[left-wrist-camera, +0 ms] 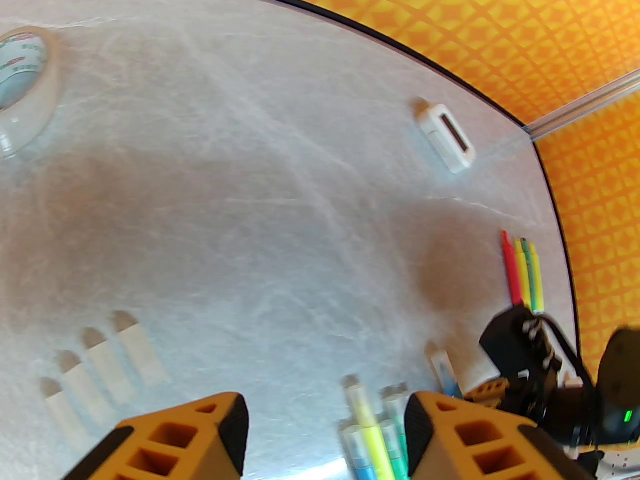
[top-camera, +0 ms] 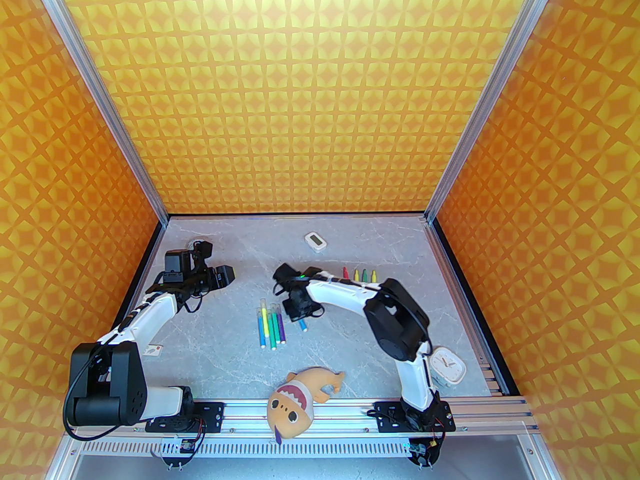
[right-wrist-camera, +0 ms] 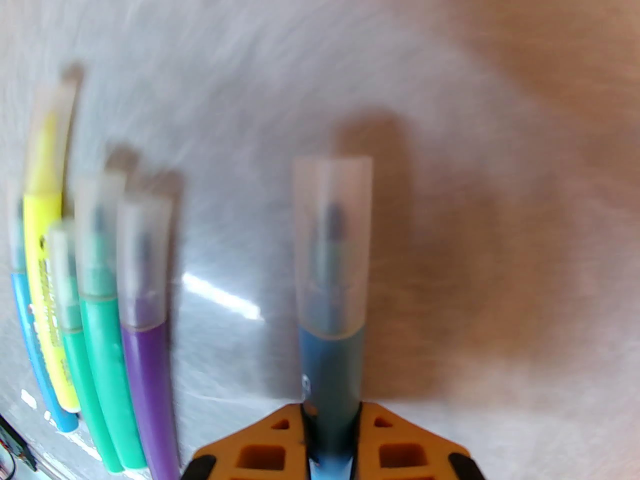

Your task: Open the pen caps

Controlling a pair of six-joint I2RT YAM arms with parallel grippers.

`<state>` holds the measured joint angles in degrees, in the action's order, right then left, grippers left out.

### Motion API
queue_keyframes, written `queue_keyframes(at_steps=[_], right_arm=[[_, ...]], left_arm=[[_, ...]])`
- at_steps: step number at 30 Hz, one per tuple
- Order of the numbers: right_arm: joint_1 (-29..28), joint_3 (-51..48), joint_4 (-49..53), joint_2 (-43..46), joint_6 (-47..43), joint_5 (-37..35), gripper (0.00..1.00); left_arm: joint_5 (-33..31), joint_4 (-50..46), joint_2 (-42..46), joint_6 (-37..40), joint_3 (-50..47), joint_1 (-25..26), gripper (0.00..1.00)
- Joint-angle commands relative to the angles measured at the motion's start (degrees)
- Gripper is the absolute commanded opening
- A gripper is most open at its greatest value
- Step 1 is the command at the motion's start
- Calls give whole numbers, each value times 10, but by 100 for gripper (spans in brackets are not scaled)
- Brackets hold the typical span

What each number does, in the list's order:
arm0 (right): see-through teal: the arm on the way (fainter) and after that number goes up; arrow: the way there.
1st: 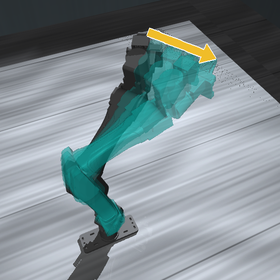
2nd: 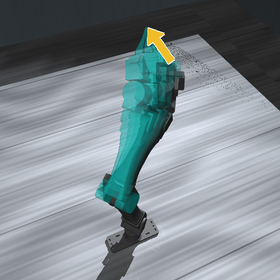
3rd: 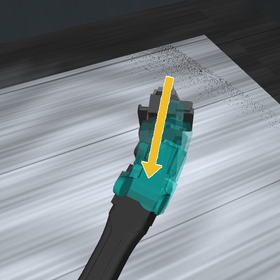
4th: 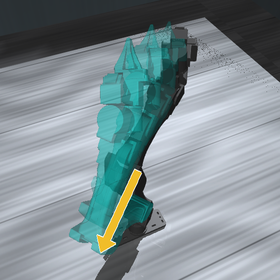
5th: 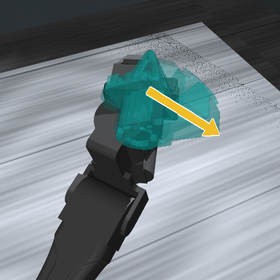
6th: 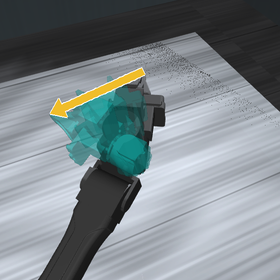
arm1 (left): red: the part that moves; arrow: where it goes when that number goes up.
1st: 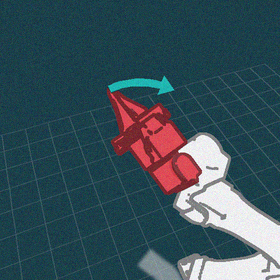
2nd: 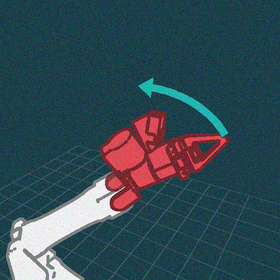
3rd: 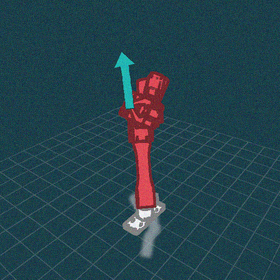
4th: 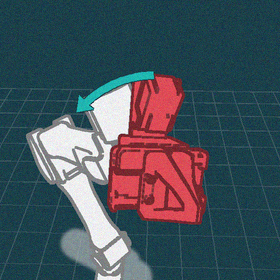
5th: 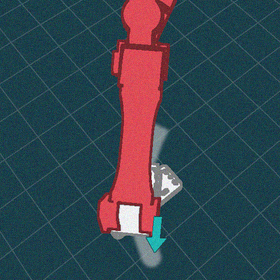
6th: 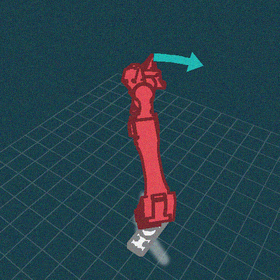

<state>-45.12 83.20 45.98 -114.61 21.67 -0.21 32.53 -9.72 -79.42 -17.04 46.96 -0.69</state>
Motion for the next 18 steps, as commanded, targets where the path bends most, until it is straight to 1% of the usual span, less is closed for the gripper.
queue_keyframes(at_steps=[1, 4, 9, 11, 18], right_arm=[[15, -19, -42, 50, -18, 27, 7], [32, -50, -92, 78, -23, 62, 6], [44, -100, -189, 119, -24, 129, 2], [48, -107, -211, 123, -22, 151, 0], [50, -128, -262, 140, -29, 193, 0]], left_arm=[[48, 31, -20, -24, 1, 13, 56], [62, 44, -36, -38, 12, 31, 56], [92, 84, -56, -70, 26, 76, 56], [105, 107, -64, -87, 30, 94, 56], [136, 165, -93, -129, 41, 133, 55]])
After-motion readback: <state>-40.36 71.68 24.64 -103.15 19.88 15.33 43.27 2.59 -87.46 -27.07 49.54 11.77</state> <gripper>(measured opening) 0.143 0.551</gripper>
